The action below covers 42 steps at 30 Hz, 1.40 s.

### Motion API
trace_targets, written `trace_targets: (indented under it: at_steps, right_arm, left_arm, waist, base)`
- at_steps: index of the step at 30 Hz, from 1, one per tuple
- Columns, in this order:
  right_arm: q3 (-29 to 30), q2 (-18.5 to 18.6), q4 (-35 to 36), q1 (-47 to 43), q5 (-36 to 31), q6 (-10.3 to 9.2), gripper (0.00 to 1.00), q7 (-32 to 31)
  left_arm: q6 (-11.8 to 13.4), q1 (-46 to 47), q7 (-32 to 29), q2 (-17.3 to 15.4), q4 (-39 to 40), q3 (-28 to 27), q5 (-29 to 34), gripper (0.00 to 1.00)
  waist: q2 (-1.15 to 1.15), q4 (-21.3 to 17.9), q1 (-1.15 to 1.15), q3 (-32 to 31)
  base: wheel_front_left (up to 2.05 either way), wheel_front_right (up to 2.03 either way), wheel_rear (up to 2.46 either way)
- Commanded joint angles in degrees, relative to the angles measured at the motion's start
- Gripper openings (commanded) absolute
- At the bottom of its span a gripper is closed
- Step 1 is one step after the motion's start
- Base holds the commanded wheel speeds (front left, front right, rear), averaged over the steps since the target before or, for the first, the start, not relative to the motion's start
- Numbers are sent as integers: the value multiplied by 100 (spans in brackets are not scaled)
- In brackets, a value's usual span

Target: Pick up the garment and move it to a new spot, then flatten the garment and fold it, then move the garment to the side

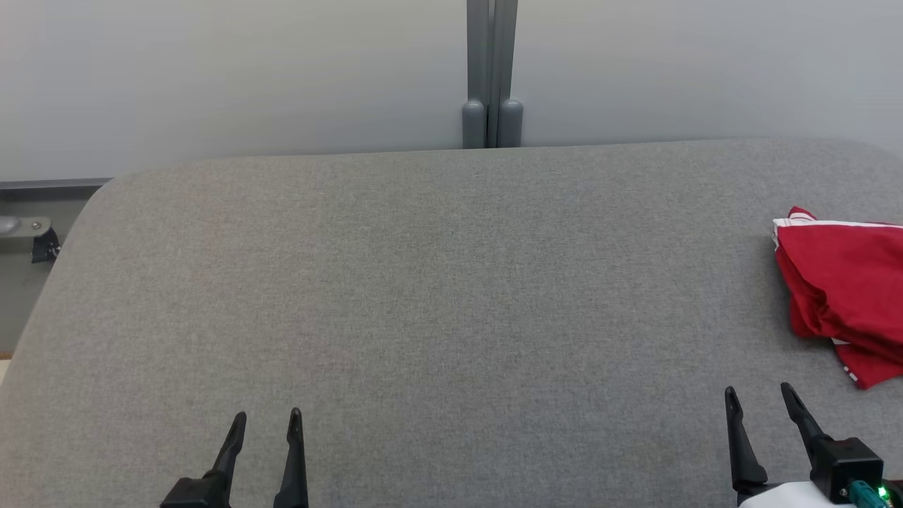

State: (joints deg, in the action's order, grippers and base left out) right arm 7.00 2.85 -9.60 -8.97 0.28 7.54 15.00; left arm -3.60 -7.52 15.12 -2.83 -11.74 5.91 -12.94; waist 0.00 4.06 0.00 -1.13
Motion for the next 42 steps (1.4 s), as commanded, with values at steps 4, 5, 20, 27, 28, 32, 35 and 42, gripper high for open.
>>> trace_targets:
  at_steps: [4, 5, 20, 27, 28, 32, 35, 42]
  right_arm:
    - [13, -4, -39, -3, 10, 1, 0, -3]
    - [14, -14, -89, -5, 11, 1, 0, -7]
    - [22, -18, -202, 312, 1754, 0, 0, -439]
    - [0, -14, -206, 425, 2512, -1, 0, -597]
    - [-1, -14, -208, 440, 2602, -1, 0, -617]
    - [-6, -12, -218, 502, 2993, -1, 0, -705]
    - [-9, -10, -227, 556, 3288, -2, 0, -775]
    - [-13, -7, -248, 662, 3907, -2, 0, -920]
  left_arm:
    - [-24, -12, -2, 2, -120, 19, -48, 0]
    - [-24, -33, -3, 5, -171, 23, -56, 0]
    - [-95, 236, -379, -30, -213, -176, -1593, 0]
    - [-126, 359, -546, -44, -212, -268, -2252, 0]
    - [-129, 373, -565, -45, -211, -279, -2329, 0]
    - [-145, 433, -652, -51, -210, -329, -2671, 0]
    - [-158, 481, -719, -55, -208, -365, -2928, 0]
    - [-185, 580, -861, -62, -206, -445, -3461, 0]
  waist:
    - [0, -16, 0, -8]
    - [0, -17, 0, -8]
    - [0, -62, 0, 7]
    - [0, -83, 0, 15]
    - [0, -86, 0, 16]
    - [0, -98, 0, 21]
    - [0, -108, 0, 24]
    - [0, -129, 0, 31]
  base:
    - [0, 0, 0]
    - [0, 0, 0]
    - [0, 0, 0]
    - [0, 0, 0]
    - [0, 0, 0]
    - [0, 0, 0]
    - [0, 0, 0]
    - [0, 0, 0]
